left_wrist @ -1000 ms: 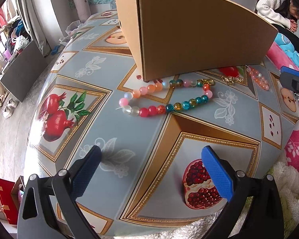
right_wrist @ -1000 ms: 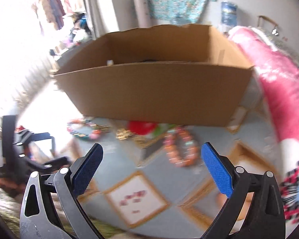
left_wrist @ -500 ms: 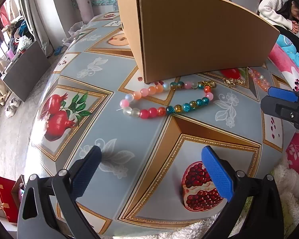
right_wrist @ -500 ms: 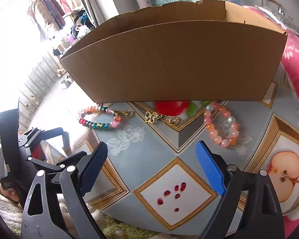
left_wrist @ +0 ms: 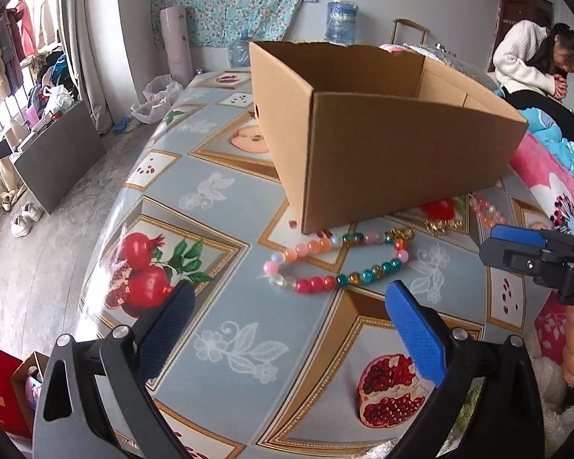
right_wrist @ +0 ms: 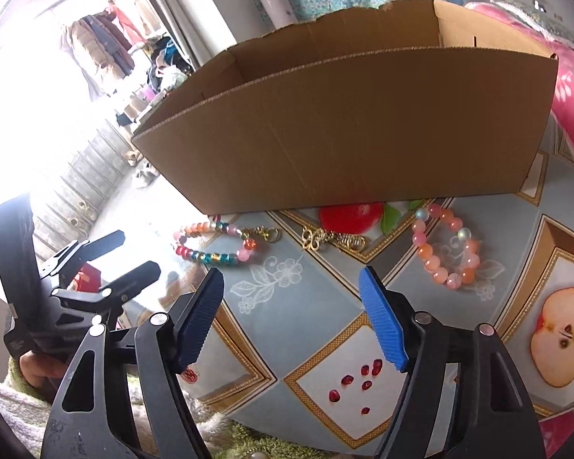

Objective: Organize jewelry

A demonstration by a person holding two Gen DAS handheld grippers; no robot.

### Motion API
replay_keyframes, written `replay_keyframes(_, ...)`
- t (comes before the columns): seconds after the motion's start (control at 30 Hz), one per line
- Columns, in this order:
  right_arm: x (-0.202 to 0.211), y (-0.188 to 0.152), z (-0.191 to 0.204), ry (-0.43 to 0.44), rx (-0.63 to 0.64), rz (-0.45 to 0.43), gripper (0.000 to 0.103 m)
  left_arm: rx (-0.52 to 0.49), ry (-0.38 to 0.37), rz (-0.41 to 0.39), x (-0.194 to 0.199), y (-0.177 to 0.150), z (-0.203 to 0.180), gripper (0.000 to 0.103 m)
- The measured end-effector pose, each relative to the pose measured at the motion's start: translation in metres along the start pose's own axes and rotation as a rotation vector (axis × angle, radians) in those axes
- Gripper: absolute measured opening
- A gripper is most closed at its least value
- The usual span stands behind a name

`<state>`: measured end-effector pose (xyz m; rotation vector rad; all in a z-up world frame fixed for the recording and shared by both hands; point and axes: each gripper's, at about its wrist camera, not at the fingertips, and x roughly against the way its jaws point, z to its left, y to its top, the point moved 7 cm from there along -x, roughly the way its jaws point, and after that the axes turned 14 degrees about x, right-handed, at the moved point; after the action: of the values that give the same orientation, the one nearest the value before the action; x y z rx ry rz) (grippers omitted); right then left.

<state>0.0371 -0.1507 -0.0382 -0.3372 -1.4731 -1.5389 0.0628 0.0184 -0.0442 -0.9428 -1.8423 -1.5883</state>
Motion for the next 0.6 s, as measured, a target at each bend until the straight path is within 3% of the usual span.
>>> replay_keyframes(0.23,-0.011,0.009,0.006,0.06,-0.034,-0.006,0.056,0.055,-0.034,-0.01,-0.009,0.019,0.008,0.079)
replay_keyframes(0.47,-0.026,0.02,0.02,0.11,-0.022,0.013,0.043,0.098,-0.068,0.049,-0.032,0.016,0.009,0.054)
replay_keyframes(0.6,-0.037,0.023,0.024,0.118,-0.027,0.04,0.036,0.111,-0.051,0.074,-0.043,0.014,0.014,0.042)
